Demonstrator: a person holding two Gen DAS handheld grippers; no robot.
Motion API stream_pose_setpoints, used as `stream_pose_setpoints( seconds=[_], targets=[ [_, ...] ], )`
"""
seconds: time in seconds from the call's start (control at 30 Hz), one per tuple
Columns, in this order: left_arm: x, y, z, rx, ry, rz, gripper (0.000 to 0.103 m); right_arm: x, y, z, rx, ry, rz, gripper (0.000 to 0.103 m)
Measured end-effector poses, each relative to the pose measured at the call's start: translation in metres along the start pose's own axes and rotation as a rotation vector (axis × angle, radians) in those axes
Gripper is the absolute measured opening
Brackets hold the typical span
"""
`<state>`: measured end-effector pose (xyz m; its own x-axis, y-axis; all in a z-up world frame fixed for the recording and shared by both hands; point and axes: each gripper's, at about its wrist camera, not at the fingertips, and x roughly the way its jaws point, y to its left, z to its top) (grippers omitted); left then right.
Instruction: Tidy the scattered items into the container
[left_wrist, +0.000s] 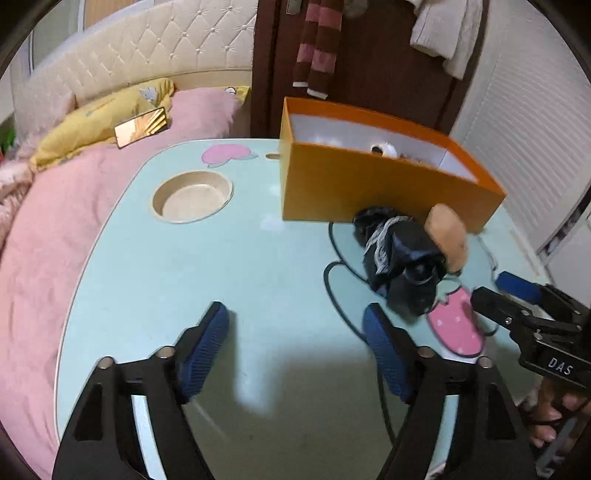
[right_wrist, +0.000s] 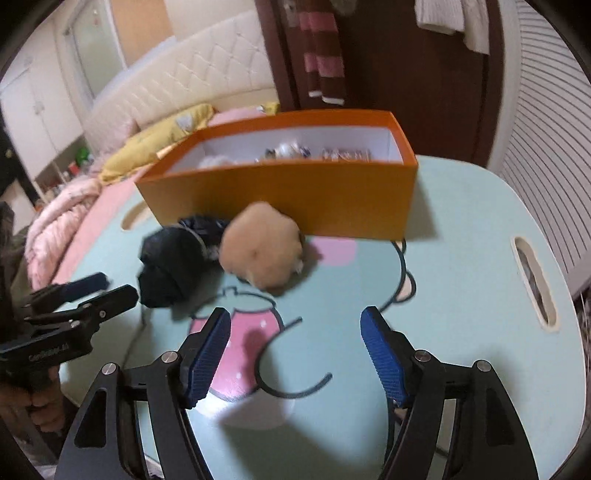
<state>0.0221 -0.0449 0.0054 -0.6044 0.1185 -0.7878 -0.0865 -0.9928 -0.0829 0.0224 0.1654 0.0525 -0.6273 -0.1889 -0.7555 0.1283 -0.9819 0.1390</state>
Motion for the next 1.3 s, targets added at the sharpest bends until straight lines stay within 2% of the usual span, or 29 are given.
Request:
stream_pose_setpoints(
  seconds=[0.03,0.07,0.1,0.13,0.4,0.53,0.63,0.77,0.97,1.03,1.1,1.13,1.3],
  targets=[
    [0.001,-0.002,-0.001,0.014,-0.005,0.015,0.082,0.001,0.002,-0.002,-0.009,-0.005,-0.03,0.082],
    [0.003,-0.005,-0.002,0.032,-0.01,0.036,0.084,0.003,0.004,-0.005,-0.02,-0.003,-0.063,0.095],
    [0.005,-0.008,-0.003,0.048,-0.014,0.056,0.085,0.005,0.006,-0.007,-0.032,0.002,-0.09,0.1],
    [0.005,-0.01,-0.005,0.059,-0.016,0.065,0.086,0.006,0.007,-0.009,-0.05,0.002,-0.109,0.1],
    [0.005,-0.004,-0.006,0.049,-0.019,0.063,0.088,0.009,0.006,-0.015,-0.064,-0.011,-0.105,0.102],
    [0.001,0.0,-0.006,0.038,-0.041,-0.019,0.088,0.006,0.004,-0.016,-0.055,-0.022,-0.09,0.102],
    [-0.009,0.0,-0.004,0.027,-0.087,-0.048,0.088,0.001,-0.004,-0.014,-0.016,-0.044,-0.034,0.102],
    [-0.014,-0.013,0.015,0.045,-0.091,-0.138,0.088,-0.003,-0.01,-0.015,0.017,-0.064,0.01,0.102],
    [0.009,-0.047,0.042,0.13,-0.055,-0.117,0.088,-0.009,-0.015,-0.015,0.058,-0.082,0.033,0.102],
    [0.021,-0.054,0.043,0.146,-0.013,-0.119,0.077,-0.011,-0.018,-0.014,0.071,-0.082,0.032,0.102],
    [0.028,-0.054,0.04,0.144,0.017,-0.134,0.048,-0.015,-0.019,-0.014,0.075,-0.087,0.036,0.102],
    [0.03,-0.054,0.037,0.139,0.03,-0.144,0.041,-0.016,-0.019,-0.014,0.072,-0.088,0.037,0.102],
    [0.018,-0.047,0.024,0.145,-0.002,-0.15,0.034,-0.019,-0.011,-0.008,0.045,-0.092,0.062,0.101]
  ],
)
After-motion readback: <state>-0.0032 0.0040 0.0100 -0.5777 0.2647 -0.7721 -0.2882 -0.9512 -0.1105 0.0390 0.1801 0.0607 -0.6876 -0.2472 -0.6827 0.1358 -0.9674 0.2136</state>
